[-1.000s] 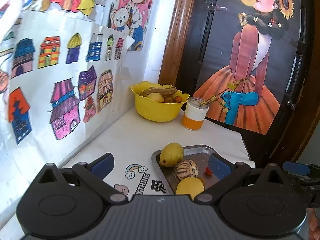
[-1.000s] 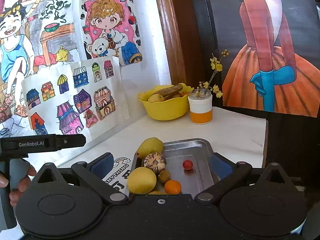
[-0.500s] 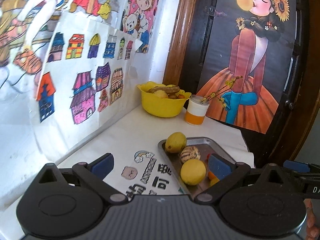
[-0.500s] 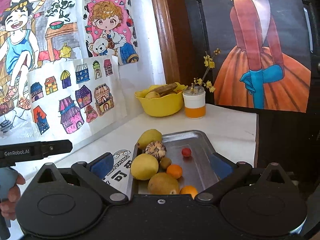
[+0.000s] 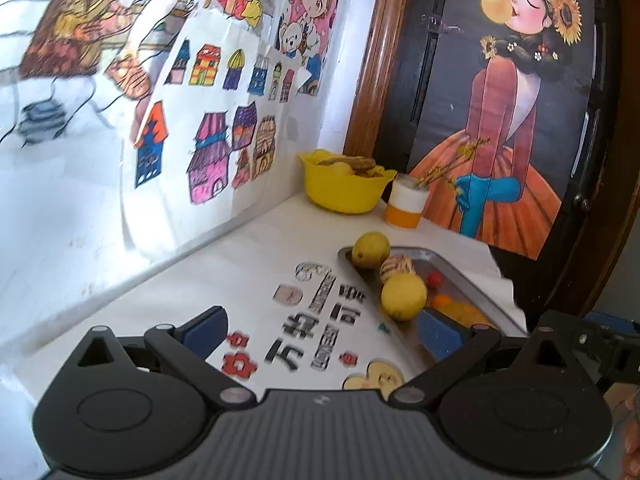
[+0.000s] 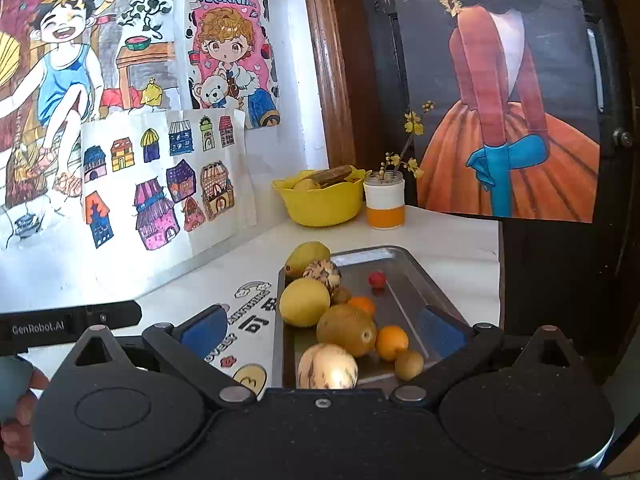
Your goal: Organize fruits
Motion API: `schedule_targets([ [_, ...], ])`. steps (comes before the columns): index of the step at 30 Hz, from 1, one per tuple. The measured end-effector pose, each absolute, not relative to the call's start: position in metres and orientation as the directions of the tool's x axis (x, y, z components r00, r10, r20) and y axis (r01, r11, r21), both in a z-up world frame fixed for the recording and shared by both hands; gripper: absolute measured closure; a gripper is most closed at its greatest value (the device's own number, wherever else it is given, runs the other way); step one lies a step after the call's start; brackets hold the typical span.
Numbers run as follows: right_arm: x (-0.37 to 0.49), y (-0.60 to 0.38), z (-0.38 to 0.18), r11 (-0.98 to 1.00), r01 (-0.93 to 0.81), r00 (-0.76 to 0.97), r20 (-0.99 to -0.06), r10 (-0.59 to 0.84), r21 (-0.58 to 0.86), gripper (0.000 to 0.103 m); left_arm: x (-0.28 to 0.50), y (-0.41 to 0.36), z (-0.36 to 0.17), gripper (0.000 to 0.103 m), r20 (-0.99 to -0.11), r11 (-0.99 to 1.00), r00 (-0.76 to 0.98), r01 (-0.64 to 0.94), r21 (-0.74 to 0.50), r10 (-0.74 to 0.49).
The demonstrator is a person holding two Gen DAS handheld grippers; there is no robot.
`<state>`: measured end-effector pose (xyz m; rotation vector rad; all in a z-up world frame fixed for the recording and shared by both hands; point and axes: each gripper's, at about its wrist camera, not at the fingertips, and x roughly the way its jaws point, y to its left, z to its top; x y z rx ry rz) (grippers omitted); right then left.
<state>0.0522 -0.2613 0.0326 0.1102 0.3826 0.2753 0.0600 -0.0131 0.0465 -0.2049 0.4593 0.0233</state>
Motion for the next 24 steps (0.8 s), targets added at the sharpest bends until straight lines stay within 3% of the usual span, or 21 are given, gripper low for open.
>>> schedule_targets([
  [24,-0.003,-0.23,-0.019,0.964,-0.239,0.917,-0.298,0.264,0.12,0.001,0.015,0.001,0.004,0.001,-0.443,0.985,0.897,-0.089,-0.145,0.016],
])
